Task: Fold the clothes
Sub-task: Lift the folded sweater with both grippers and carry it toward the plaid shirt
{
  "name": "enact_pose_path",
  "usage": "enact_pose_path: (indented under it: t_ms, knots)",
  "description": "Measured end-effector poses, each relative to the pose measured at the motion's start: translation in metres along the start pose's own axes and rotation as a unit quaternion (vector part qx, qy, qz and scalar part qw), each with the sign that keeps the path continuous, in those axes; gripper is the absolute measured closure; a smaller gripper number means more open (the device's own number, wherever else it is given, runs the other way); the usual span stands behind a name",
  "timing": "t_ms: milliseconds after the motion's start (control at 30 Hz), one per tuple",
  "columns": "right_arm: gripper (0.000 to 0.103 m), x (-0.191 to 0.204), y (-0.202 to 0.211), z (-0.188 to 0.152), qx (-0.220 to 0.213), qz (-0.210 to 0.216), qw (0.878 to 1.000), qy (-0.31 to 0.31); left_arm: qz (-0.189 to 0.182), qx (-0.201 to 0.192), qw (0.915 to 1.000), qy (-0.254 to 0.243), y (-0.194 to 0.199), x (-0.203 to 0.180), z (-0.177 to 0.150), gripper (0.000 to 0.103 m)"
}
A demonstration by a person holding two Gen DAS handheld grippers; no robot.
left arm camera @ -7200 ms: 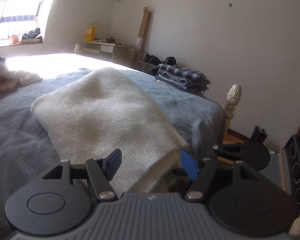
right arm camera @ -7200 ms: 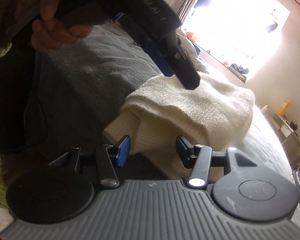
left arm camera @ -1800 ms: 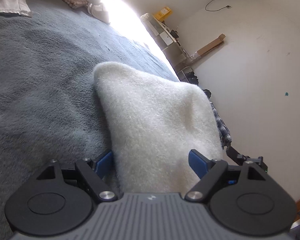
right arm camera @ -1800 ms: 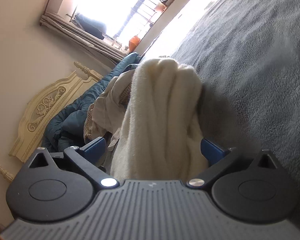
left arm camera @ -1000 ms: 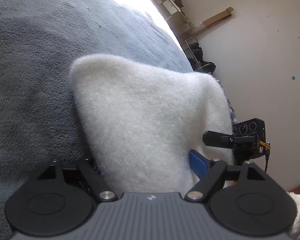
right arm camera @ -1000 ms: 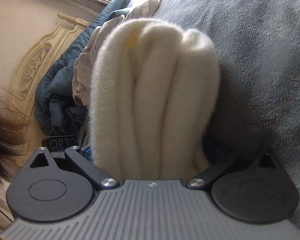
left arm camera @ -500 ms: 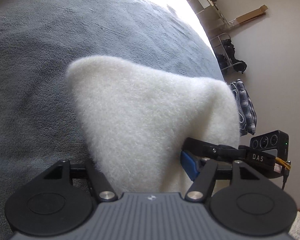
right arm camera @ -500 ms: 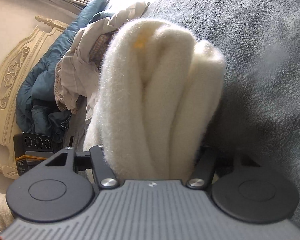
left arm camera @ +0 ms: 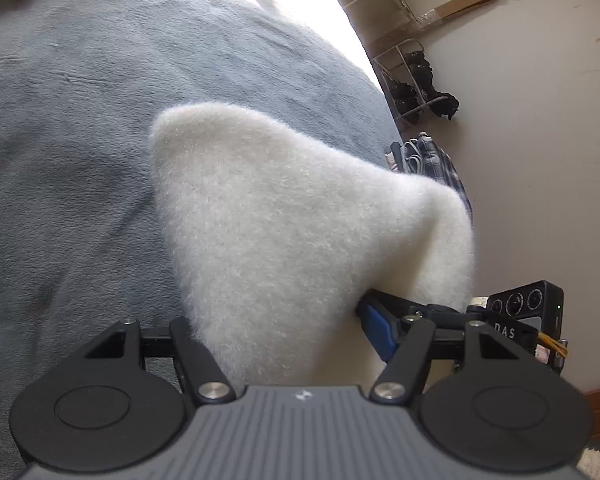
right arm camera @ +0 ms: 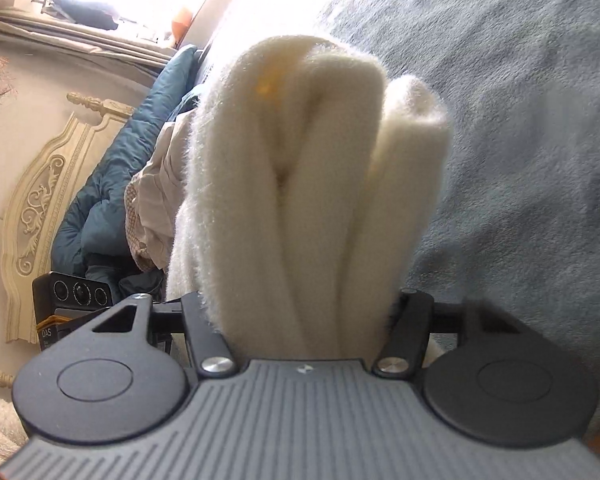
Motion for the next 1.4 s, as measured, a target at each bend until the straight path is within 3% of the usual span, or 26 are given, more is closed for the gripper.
enact_pose_path:
  t_ms: [333,633,1000,1400]
  knots:
    - [0.045,-0.055,0.11,0.044,-0.044,-0.029,0.998,-0.017,-0.048,0.02,0.9982,-0.031,-0.09,-0.102,0.027,0.037]
    - [0.045,-0.109,0.169,0.144,-0.002,-0.108,0.994,0.022,-0.114,0.01,0.9933,0.015,-0.184,-0.141,0.071,0.038]
    - [0.045,-0.163,0.135,0.259,0.002,-0.159,0.984,0.082,-0.121,-0.014,0.9925,0.013,-0.263,-0.126,0.153,0.037]
    - [0.046,-0.182,0.097,0.307,0.03,-0.157,0.979,0.126,-0.101,-0.014,0.9947,0.014,-0.29,-0.111,0.181,0.037]
Point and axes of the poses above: each gripper's, at about its wrist camera, not at the fingertips, and y roughly against the way its jaws point, x to its left, z to its top, the point moved 6 cm from there along -y, roughly the way its jaws point, and after that the axes turned 6 degrees about x, right-handed, at the moved point
